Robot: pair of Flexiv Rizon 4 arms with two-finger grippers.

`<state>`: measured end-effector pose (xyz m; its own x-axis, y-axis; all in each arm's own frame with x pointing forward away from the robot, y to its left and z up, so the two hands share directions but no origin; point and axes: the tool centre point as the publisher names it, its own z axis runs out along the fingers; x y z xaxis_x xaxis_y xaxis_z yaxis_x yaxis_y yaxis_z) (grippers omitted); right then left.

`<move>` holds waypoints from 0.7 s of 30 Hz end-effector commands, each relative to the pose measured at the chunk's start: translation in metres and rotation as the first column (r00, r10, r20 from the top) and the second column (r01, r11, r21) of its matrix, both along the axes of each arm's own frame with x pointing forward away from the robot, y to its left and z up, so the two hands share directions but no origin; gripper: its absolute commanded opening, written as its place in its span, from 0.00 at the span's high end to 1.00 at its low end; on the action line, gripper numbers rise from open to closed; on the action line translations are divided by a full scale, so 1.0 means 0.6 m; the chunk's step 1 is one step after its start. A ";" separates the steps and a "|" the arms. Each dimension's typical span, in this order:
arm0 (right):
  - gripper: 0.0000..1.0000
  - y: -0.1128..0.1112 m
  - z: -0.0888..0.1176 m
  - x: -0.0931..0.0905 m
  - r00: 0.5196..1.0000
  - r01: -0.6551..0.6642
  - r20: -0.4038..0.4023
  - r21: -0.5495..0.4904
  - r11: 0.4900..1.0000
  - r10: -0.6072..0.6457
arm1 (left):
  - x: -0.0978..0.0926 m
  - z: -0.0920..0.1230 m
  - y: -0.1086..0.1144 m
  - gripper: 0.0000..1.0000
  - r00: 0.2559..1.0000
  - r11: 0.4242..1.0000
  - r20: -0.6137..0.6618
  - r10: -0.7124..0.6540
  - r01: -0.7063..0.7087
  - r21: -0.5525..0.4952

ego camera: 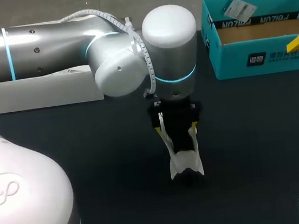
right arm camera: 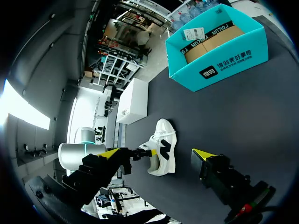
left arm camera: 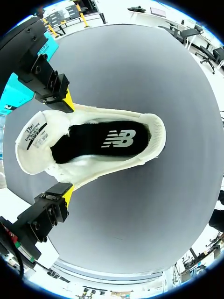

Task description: Take the shoe out of the shoebox, open the shoe tongue, remove and reinsert the insole, then place the shoe into the shoebox

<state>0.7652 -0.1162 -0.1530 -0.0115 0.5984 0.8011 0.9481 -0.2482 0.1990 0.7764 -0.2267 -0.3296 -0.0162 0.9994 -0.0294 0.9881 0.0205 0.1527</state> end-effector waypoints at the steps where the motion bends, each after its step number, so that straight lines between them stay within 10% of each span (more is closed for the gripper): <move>1: 0.00 0.001 0.000 -0.001 1.000 0.002 -0.002 -0.003 1.000 -0.002 | 0.015 0.006 -0.001 0.00 1.000 1.000 -0.001 0.009 -0.009 0.019; 18: 0.00 0.001 0.000 -0.001 1.000 0.002 -0.002 -0.003 1.000 -0.002 | 0.059 0.089 0.041 0.00 0.978 0.986 0.130 0.161 -0.164 0.012; 19: 0.00 0.001 0.000 -0.001 1.000 0.002 -0.002 -0.003 1.000 -0.002 | 0.061 0.092 0.044 0.15 0.973 0.982 0.143 0.183 -0.187 0.010; 21: 0.00 0.001 0.000 -0.001 1.000 0.002 -0.002 -0.003 1.000 -0.002 | 0.068 0.097 0.049 1.00 0.959 0.972 0.165 0.231 -0.235 0.001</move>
